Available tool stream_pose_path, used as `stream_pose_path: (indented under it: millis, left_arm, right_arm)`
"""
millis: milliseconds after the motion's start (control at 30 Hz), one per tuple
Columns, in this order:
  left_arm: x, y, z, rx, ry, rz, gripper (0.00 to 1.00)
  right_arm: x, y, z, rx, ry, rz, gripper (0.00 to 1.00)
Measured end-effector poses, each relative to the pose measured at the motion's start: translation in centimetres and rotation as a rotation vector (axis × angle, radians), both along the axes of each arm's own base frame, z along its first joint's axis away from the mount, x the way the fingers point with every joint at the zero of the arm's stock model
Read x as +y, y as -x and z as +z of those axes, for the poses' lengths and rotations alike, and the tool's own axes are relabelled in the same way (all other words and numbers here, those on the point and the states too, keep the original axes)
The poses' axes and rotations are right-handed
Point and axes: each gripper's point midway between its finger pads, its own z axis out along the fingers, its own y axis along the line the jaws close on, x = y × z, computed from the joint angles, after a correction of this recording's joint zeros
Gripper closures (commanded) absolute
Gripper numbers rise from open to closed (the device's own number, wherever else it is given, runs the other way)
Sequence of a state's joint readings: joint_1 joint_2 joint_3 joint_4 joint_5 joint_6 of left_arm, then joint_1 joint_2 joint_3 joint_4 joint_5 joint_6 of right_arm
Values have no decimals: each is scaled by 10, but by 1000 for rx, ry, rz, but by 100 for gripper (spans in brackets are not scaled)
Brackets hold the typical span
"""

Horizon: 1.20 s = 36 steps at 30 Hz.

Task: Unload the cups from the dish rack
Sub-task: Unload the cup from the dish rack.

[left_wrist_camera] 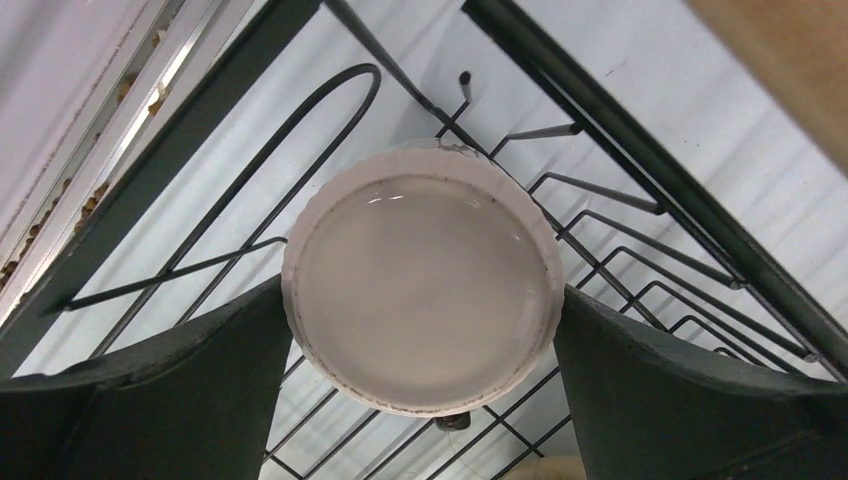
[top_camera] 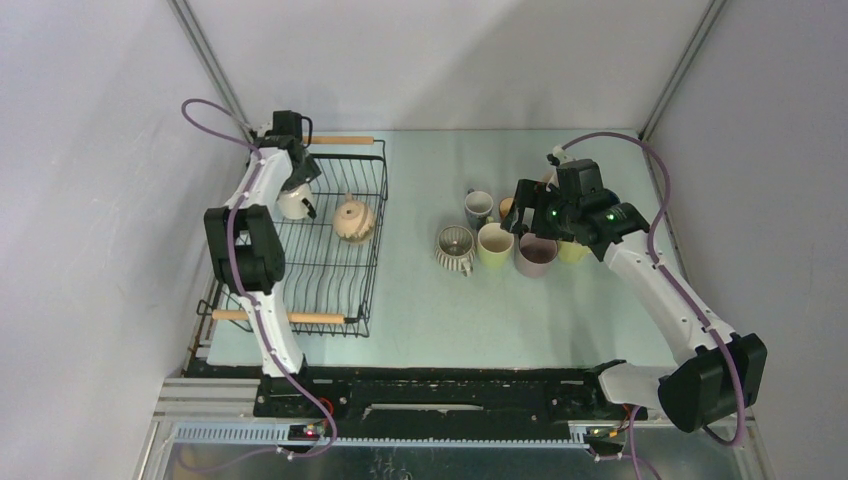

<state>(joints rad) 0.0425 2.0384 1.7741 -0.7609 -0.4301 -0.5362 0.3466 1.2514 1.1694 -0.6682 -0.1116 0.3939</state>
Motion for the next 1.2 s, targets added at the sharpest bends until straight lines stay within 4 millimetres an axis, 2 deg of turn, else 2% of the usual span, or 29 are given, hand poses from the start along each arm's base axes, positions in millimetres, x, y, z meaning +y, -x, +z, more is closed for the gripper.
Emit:
stream_pose_path:
  millis: [167,233,300,500,633,800,967,1200]
  left_arm:
    - [-1,-5,-3,7,6,-17,0]
    - [0,-5,-3,9,8,-21,5]
    - [-1,-6,-3,9,13,-26,15]
    - [-3,-8,-4,4,29,-45,60]
    - [-5,-8,-3,3,41,-63,76]
    - [-14,-4,0,10,84,-91,85]
    - [-21,6,7,18,117,-111,88]
    - [-26,23,39,-20,124,-126,90]
  right_arm:
    - [0,0,-1,3,0,3,0]
    - [0,0,-1,3,2,4,0]
    - [0,0,-2,5,2,4,0]
    - [0,0,-2,6,3,4,0]
    - [0,0,-2,6,3,4,0]
    - [2,0,-2,6,2,7,0]
    - [8,2,-1,1,-5,25,0]
    - [25,5,4,-10,-40,64,0]
